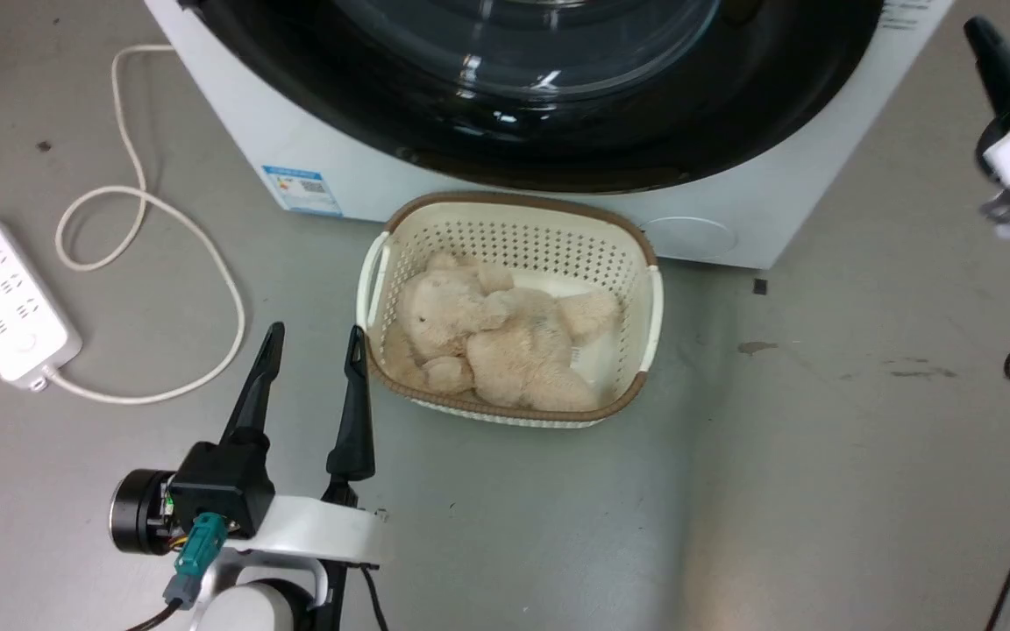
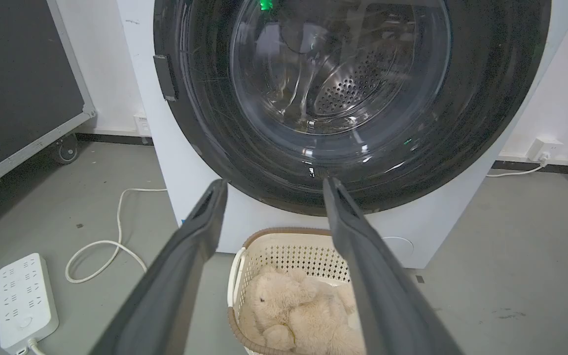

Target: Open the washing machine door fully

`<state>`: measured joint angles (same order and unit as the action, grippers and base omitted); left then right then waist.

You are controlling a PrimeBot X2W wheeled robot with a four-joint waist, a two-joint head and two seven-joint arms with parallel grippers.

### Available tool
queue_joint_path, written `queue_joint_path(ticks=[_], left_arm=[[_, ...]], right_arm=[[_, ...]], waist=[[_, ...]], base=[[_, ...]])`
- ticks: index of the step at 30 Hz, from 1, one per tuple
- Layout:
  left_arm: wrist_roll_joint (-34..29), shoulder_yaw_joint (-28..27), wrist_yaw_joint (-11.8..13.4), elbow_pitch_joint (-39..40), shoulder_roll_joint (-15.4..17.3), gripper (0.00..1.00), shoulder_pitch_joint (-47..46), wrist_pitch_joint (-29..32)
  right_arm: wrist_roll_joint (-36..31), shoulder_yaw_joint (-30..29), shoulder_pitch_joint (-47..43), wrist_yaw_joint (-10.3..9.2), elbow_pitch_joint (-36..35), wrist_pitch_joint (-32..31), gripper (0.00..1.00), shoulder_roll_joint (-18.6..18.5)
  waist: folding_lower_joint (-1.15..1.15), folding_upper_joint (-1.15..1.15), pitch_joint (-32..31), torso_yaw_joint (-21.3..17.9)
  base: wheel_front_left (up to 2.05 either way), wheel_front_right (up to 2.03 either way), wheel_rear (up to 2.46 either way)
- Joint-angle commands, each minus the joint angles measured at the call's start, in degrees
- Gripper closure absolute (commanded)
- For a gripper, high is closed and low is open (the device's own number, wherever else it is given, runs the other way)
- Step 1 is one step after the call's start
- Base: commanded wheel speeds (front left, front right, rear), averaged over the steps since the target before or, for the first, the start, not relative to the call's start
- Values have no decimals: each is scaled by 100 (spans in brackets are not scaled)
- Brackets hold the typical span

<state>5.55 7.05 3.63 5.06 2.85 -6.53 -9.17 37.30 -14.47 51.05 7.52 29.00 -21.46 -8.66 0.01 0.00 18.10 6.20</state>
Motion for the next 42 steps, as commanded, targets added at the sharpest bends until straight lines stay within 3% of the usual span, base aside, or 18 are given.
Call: queue_joint_path(ticks=[1, 15, 32, 42], left_arm=[[46, 33, 38, 47, 2, 0, -102, -49], [192, 184, 158, 208, 2, 0, -153, -217], [360, 399, 284, 327, 2, 0, -399, -420], [410, 433, 338, 314, 3, 0, -463, -540]], right_arm=[[114, -59, 221, -1, 105, -65, 100, -59], [580, -636, 1711, -2, 1592, -1054, 100, -313], [964, -1102, 3191, -3, 2985, -1783, 100, -596], [1258, -1174, 3236, -3, 3503, -2581, 100, -556]], waist=[[-1, 0, 35, 43], [-1, 0, 405, 296], [-1, 0, 883, 487], [-1, 0, 712, 426]], base=[[0, 0, 0], [0, 0, 0], [0, 0, 0], [0, 0, 0]])
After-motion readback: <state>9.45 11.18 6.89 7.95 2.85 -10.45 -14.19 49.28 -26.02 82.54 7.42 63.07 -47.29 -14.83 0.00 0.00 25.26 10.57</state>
